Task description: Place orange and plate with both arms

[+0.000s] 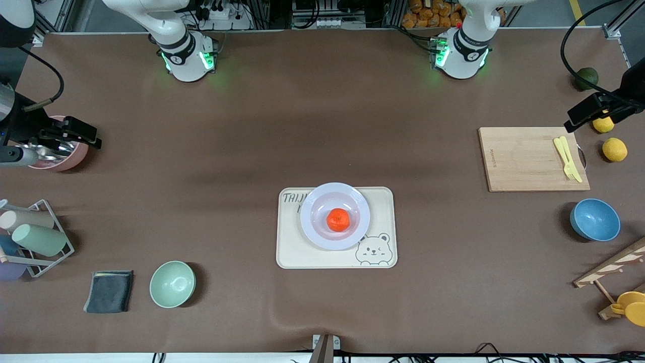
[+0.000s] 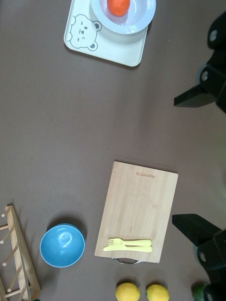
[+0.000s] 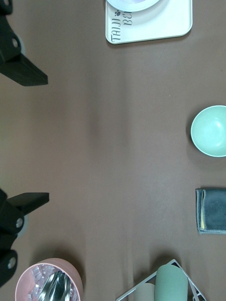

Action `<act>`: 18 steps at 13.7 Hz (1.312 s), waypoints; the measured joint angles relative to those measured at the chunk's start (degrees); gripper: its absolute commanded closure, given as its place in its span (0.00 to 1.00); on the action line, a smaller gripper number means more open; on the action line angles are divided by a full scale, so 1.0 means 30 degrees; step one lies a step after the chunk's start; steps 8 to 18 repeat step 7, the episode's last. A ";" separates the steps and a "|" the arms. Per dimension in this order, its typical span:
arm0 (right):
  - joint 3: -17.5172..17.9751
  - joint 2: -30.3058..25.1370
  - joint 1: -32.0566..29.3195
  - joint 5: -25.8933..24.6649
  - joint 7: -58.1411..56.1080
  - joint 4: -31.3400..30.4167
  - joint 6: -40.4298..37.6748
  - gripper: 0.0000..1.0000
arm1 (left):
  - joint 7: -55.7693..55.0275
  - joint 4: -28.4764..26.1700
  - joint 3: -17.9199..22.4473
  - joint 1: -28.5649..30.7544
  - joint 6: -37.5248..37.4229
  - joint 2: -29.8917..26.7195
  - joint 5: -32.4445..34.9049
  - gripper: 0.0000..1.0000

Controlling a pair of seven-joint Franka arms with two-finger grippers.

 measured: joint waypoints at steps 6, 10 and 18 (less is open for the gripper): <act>-0.0140 -0.0014 -0.0001 -0.0016 -0.0001 0.0036 0.0035 0.00 | 0.0000 0.0111 -0.0020 -0.0001 -0.0472 -0.0011 0.0025 0.00; -0.0173 -0.0020 -0.0001 -0.0016 -0.0001 0.0075 0.0035 0.00 | 0.0000 0.0112 -0.0042 -0.0006 -0.0501 -0.0011 0.0024 0.00; -0.0173 -0.0020 -0.0001 -0.0016 -0.0001 0.0075 0.0035 0.00 | 0.0000 0.0112 -0.0042 -0.0006 -0.0501 -0.0011 0.0024 0.00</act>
